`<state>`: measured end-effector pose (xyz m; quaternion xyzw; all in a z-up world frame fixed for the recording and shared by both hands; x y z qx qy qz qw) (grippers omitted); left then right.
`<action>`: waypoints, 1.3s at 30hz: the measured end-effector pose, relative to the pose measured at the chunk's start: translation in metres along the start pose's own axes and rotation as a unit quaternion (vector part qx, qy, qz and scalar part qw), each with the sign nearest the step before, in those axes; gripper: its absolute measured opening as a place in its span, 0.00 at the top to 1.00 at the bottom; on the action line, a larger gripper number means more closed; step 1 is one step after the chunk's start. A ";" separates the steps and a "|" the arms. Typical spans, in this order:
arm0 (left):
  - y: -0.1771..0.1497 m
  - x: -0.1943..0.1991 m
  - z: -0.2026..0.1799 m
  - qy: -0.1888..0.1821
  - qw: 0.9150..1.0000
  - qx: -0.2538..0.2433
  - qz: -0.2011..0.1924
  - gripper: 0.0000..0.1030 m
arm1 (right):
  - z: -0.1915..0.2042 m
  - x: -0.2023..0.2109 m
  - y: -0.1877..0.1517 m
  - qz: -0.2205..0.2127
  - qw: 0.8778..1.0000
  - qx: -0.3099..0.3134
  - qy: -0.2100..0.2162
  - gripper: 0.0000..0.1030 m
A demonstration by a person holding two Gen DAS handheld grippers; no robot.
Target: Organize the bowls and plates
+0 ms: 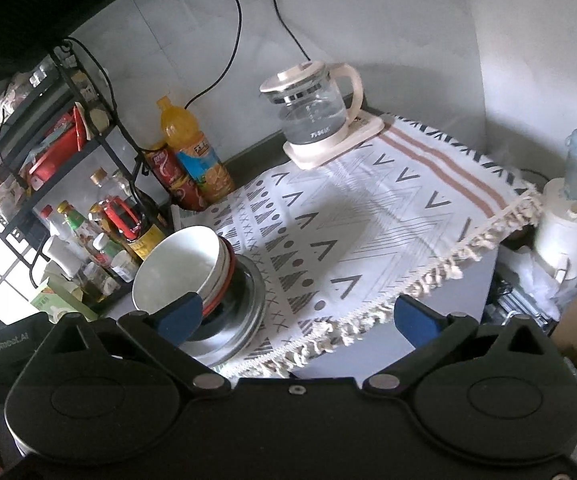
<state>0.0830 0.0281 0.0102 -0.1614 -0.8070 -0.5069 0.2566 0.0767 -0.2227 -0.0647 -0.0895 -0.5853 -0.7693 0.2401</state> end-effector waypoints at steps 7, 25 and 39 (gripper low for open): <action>-0.009 0.025 -0.012 -0.015 1.000 -0.021 -0.009 0.01 | -0.009 0.029 -0.004 -0.013 1.000 0.005 -0.009 0.00; -0.017 0.066 -0.024 -0.028 0.996 -0.074 -0.030 0.01 | -0.011 0.079 -0.002 -0.030 0.999 0.035 -0.011 0.00; -0.027 0.075 -0.004 -0.019 0.995 -0.096 -0.027 0.01 | 0.005 0.092 -0.011 -0.026 0.999 0.046 -0.010 0.00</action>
Point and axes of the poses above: each gripper's, at about its wrist camera, not at the fingertips, and x roughly against the way its jaws point, z to its left, y to its top, the point moved 1 cm from there along -x, roughly the way its jaws point, and after that the axes turned 15 degrees about -z, right-handed, at the moved point
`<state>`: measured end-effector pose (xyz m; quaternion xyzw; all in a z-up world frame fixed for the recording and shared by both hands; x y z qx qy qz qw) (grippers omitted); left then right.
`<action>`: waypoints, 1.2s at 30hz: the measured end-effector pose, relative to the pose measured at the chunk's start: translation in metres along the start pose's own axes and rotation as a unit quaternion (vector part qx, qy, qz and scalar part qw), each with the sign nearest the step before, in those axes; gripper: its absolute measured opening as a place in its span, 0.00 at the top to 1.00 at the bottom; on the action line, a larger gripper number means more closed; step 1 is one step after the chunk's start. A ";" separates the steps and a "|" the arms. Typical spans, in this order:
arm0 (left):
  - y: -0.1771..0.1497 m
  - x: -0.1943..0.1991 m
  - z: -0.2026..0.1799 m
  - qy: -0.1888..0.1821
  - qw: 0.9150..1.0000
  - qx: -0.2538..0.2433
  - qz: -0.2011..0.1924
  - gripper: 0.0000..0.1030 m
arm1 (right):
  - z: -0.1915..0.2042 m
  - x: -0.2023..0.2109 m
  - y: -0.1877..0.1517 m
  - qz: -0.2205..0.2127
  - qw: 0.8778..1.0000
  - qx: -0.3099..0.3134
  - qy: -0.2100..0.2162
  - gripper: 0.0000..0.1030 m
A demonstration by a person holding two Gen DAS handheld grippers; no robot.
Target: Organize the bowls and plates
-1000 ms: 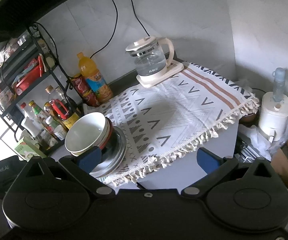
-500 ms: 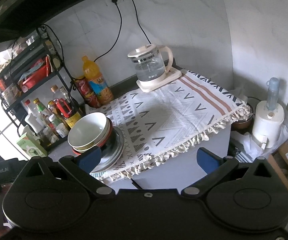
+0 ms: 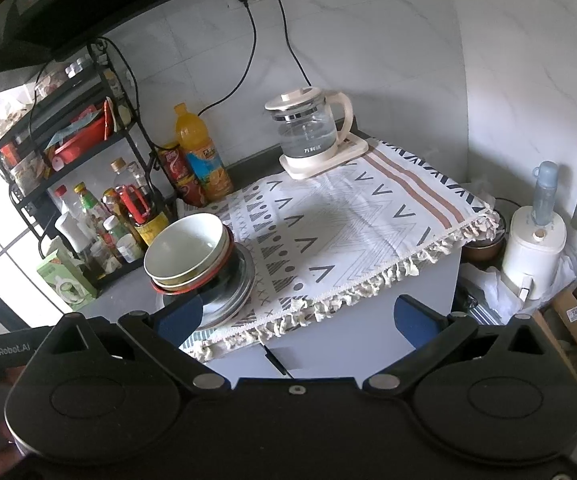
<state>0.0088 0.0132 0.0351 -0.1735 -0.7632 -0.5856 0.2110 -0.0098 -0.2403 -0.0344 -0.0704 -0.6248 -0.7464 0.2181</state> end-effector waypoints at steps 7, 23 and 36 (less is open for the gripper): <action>0.000 0.000 0.009 0.008 1.000 0.008 0.002 0.01 | 0.006 -0.001 -0.006 0.008 1.000 0.005 -0.001 0.00; 0.001 0.002 0.016 0.016 1.000 0.010 -0.002 0.01 | 0.017 -0.006 -0.011 0.016 1.000 0.018 0.001 0.00; -0.001 0.000 0.012 0.014 1.000 0.012 0.000 0.01 | 0.015 -0.005 -0.012 0.015 1.000 0.022 -0.003 0.00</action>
Point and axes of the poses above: each gripper's, at about its wrist camera, not at the fingertips, and x roughly against the way its jaws point, z to its left, y to its top, the point moved 1 cm from there along -x, roughly the way its jaws point, and after that the axes turned 15 degrees about -z, right-handed, at the moved point
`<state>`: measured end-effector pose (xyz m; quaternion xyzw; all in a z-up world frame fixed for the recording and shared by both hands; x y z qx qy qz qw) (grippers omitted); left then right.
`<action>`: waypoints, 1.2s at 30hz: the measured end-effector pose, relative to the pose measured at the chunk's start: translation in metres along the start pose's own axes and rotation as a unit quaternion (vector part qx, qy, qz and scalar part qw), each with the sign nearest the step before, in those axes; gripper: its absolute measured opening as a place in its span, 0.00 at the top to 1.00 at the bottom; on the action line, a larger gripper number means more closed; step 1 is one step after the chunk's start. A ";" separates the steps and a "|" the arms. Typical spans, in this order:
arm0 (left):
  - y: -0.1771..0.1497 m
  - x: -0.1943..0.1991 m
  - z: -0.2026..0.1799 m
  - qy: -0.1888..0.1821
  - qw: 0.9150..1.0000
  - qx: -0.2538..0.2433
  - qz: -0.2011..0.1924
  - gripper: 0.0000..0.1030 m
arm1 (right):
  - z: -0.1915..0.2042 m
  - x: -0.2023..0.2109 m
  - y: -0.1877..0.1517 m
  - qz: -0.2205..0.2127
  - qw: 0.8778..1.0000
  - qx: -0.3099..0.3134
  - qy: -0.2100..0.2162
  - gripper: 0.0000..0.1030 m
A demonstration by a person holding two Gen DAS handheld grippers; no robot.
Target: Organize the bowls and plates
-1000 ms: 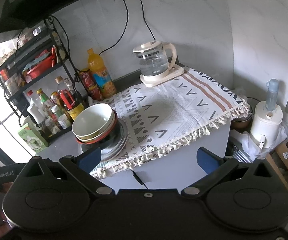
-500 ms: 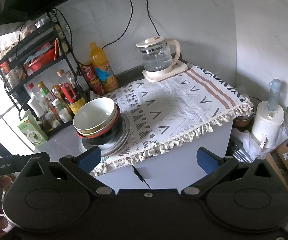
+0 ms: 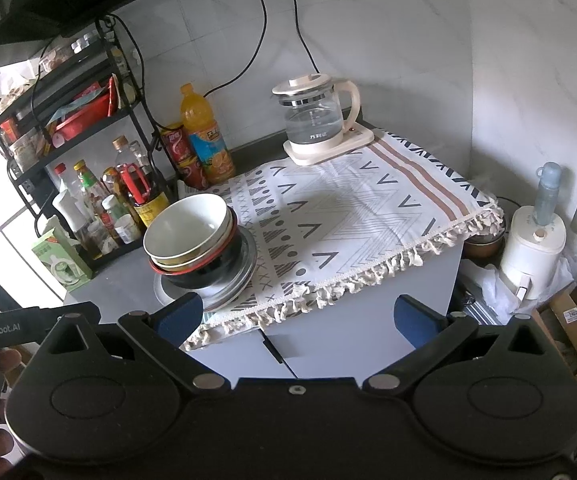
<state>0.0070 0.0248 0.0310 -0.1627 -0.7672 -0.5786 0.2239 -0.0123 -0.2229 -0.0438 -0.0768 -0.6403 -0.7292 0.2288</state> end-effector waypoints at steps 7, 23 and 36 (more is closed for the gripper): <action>0.000 -0.002 0.002 0.006 1.000 0.010 0.004 0.01 | -0.002 0.000 0.001 -0.002 1.000 0.002 0.001 0.00; -0.002 -0.008 0.001 0.013 1.000 0.007 0.014 0.01 | -0.003 -0.001 0.000 0.000 1.000 -0.001 -0.002 0.00; -0.002 -0.010 0.001 0.008 1.000 0.000 0.014 0.01 | 0.000 -0.003 -0.001 0.000 1.000 0.013 -0.006 0.00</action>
Point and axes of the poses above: each gripper's, at about its wrist camera, not at the fingertips, and x roughly against the way its jaws point, z to its left, y to its top, the point moved 1 cm from there along -x, roughly the way its jaws point, and after that the axes turned 15 degrees about -z, right-handed, at the moved point
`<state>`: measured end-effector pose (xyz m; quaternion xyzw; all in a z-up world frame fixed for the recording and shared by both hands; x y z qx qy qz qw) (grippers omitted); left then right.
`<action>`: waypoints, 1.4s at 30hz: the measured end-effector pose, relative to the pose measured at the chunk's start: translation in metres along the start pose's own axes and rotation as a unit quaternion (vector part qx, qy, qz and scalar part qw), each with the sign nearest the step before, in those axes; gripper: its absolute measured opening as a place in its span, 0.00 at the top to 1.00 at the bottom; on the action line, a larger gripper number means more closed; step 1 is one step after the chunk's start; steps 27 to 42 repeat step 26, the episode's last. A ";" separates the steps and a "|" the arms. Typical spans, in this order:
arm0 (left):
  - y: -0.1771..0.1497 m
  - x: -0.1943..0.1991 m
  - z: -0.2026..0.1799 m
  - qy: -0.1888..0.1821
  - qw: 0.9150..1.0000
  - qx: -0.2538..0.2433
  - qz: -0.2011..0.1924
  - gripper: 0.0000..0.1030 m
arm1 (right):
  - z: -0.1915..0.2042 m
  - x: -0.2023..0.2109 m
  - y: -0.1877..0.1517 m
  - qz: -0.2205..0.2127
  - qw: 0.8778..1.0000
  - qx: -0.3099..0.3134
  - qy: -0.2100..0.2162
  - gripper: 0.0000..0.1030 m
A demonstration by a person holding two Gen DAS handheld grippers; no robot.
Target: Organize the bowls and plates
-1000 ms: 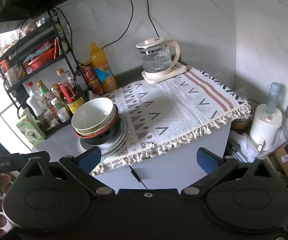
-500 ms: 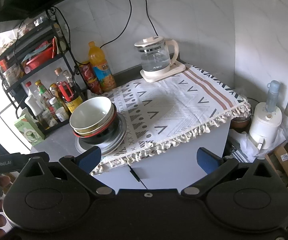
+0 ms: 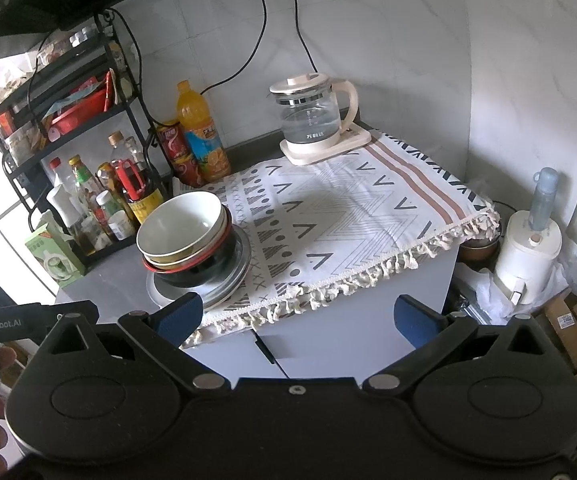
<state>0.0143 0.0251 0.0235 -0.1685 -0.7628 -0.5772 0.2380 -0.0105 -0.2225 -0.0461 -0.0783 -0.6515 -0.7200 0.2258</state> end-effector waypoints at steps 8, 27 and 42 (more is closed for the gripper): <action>-0.002 -0.002 -0.002 -0.004 1.000 -0.005 0.004 0.01 | -0.002 0.001 -0.001 0.001 1.000 0.002 -0.005 0.00; -0.004 -0.006 -0.003 -0.007 1.000 -0.021 0.001 0.01 | 0.005 0.001 -0.001 0.005 0.999 0.035 -0.017 0.00; -0.004 -0.006 -0.003 -0.007 1.000 -0.021 0.001 0.01 | 0.005 0.001 -0.001 0.005 0.999 0.035 -0.017 0.00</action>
Point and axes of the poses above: each gripper's, at about its wrist camera, not at the fingertips, and x roughly against the way its jaws point, z to its left, y to its top, the point moved 1 cm from there along -x, roughly the way its jaws point, and after that the axes turned 15 degrees about -z, right-handed, at the moved point
